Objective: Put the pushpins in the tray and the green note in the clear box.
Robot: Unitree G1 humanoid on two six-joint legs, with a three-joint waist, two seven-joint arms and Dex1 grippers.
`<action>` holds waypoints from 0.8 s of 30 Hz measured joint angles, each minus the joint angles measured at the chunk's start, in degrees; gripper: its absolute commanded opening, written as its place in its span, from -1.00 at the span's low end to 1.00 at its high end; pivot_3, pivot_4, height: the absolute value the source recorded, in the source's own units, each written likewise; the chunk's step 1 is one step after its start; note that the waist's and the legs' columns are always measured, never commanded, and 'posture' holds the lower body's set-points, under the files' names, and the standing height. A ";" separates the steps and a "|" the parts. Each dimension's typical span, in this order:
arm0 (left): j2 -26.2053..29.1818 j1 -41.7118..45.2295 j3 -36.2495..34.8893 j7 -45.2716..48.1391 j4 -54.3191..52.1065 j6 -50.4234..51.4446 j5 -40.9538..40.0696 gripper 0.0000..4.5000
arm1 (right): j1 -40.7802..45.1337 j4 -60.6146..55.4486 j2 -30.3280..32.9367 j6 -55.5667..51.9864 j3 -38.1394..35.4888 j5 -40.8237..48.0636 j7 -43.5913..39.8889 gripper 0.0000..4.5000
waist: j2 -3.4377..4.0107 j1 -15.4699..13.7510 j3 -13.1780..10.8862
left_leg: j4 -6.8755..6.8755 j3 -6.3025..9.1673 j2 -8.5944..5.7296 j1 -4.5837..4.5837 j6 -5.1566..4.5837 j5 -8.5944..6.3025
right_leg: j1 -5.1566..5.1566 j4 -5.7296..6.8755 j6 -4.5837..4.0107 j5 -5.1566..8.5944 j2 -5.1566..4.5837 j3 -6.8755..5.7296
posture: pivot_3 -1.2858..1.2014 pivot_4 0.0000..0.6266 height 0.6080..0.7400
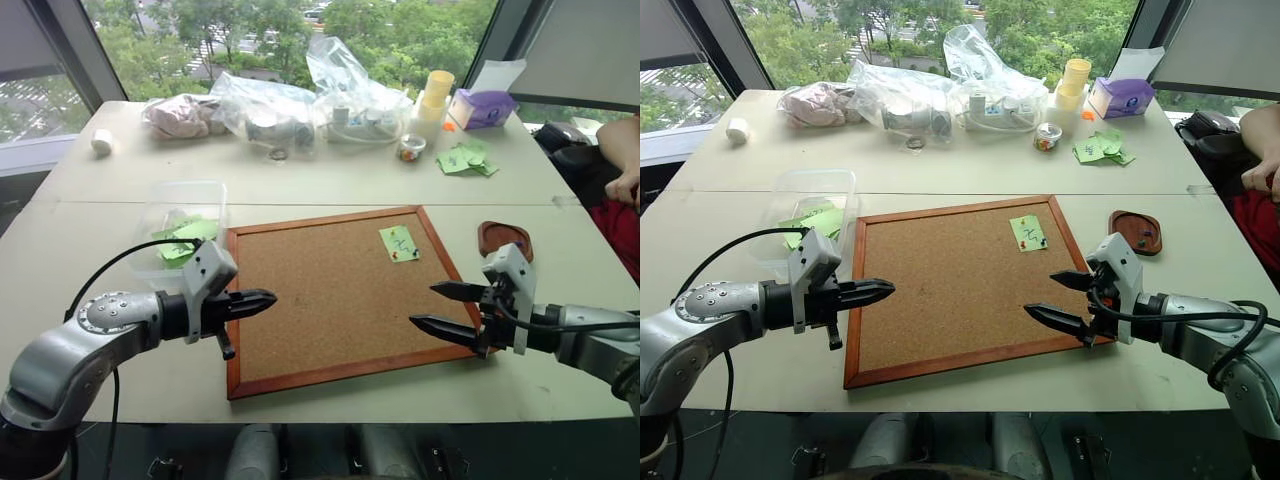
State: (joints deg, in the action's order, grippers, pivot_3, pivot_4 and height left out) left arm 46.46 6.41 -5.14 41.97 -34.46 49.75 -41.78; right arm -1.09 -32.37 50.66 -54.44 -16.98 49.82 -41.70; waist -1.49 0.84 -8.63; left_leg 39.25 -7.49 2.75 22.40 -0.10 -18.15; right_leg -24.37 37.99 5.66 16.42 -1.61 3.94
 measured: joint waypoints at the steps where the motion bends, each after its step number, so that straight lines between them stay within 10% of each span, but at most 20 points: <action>1: -0.02 0.00 0.00 -0.04 0.04 0.00 0.00 -0.99 | 0.05 0.00 0.00 0.00 0.03 0.00 0.06 1.00 | 0.00 0.00 0.00 | 0.00 0.00 0.00 0.00 0.00 0.00 | 0.00 0.00 0.00 0.00 0.00 0.00 | 0.03 -0.52 0.97; 24: -3.02 10.61 3.30 -0.93 3.32 -0.70 2.06 -0.99 | 8.36 4.12 -1.22 -0.07 3.58 -1.82 4.38 1.00 | 0.00 -0.04 0.00 | 0.01 -0.01 -0.02 0.01 0.07 0.04 | 0.01 -0.01 0.00 0.00 0.02 0.00 | 0.03 -0.52 0.97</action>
State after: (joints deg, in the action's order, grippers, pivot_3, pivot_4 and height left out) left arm 43.44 17.02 -1.84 41.04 -31.14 49.05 -39.72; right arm 7.26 -28.25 49.44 -54.51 -13.40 48.00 -37.32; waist -1.49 0.80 -8.63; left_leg 39.26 -7.50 2.72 22.41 -0.03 -18.11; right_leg -24.37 37.98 5.66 16.42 -1.60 3.94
